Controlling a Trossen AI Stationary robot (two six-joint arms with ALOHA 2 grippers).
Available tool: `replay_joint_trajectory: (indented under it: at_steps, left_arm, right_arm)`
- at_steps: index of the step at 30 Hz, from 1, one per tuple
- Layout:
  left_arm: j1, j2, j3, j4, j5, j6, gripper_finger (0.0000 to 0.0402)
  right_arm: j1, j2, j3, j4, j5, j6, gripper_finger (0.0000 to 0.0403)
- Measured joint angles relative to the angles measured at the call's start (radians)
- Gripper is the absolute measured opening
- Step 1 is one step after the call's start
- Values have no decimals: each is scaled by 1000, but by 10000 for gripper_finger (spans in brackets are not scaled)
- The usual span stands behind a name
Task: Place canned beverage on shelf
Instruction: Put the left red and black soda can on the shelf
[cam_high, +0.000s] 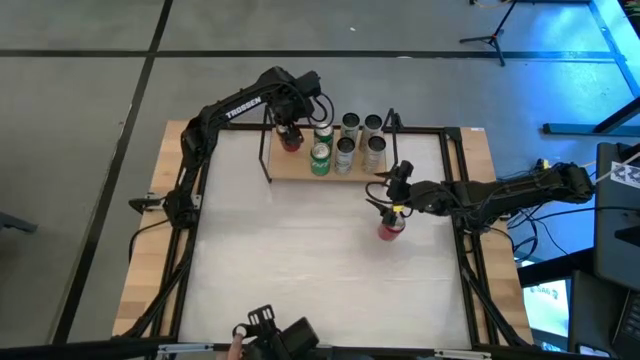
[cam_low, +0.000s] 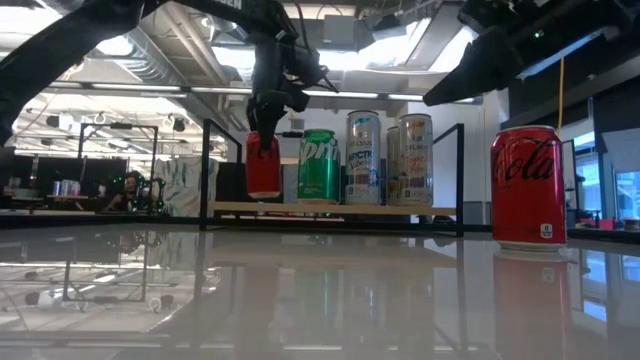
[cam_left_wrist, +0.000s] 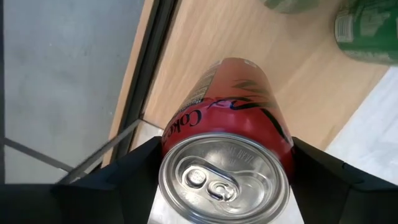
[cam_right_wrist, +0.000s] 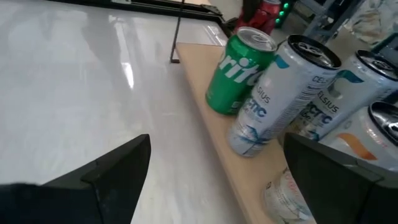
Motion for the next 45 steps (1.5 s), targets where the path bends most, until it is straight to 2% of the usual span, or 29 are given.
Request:
replay_joint_trajectory:
  at_steps: [9,31,45]
  left_arm:
    - [2,7,0,50,12,20,312]
    - [6,26,0,91,61,18,317]
    - [0,26,0,90,52,25,318]
  right_arm:
    - [3,0,0,0,-5,0,363]
    - [3,0,0,-1,-2,0,363]
    - [3,0,0,-1,-2,0,363]
